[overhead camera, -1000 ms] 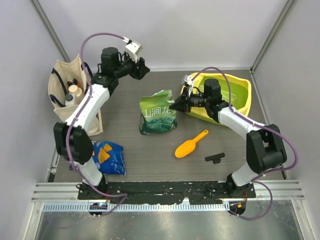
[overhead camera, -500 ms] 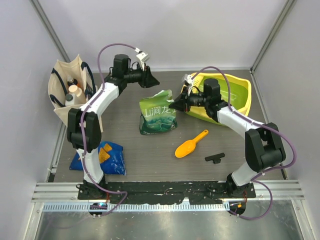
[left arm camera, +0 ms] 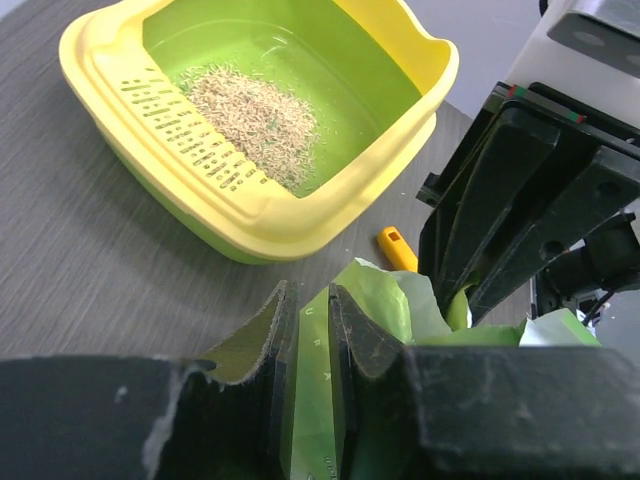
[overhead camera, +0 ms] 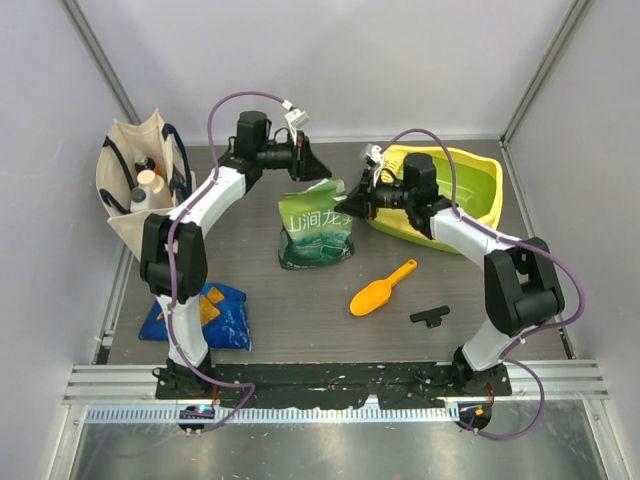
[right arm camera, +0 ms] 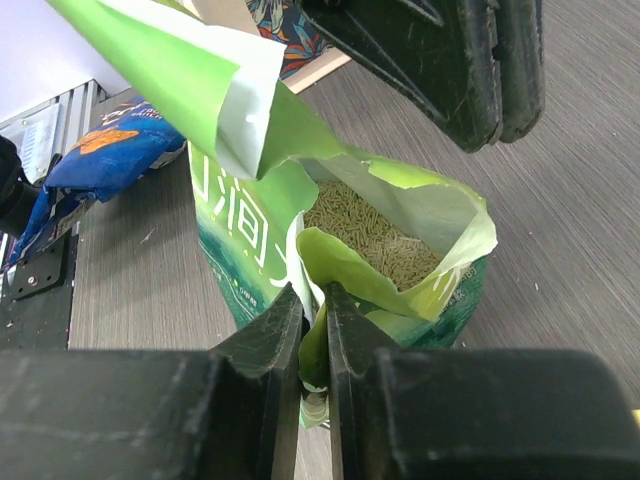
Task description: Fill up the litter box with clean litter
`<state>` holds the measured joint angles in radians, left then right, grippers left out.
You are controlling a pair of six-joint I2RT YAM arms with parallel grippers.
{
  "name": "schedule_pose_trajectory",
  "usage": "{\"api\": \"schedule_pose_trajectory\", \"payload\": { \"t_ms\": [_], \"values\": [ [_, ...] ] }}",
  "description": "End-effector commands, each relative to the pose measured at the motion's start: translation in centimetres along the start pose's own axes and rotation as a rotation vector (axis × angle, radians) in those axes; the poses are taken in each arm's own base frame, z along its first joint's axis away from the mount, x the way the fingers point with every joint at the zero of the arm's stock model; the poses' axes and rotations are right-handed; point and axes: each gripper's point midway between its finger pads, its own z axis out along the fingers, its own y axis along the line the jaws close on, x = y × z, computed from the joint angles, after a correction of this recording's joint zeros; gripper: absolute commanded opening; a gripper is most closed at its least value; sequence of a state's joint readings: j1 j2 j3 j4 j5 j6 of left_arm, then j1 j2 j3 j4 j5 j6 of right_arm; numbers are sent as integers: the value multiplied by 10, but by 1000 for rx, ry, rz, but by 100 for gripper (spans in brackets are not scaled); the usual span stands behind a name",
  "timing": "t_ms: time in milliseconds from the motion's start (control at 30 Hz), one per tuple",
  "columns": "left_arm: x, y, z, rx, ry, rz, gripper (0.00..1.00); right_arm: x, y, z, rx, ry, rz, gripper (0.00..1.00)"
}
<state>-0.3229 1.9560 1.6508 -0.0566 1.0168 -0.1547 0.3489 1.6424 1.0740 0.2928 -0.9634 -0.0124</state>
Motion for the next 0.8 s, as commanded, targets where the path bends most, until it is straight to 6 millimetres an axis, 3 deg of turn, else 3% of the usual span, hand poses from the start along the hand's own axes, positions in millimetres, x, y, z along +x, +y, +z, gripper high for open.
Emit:
{"api": "schedule_pose_trajectory", "payload": {
  "t_ms": [0,600,700,767],
  "values": [
    [-8,-17,7,87,-13,18,21,-27,0,8,-21,-52,-71,18],
    [9,-39,19,192,21,-73,15,-27,-20,10,-2,-34,-74,17],
    [-6,-34,18,171,-33,-131,16,-26,-20,11,-16,-20,-95,18],
    [-29,-27,16,149,-89,-125,18,-27,-19,11,-24,-17,-90,17]
  ]
}}
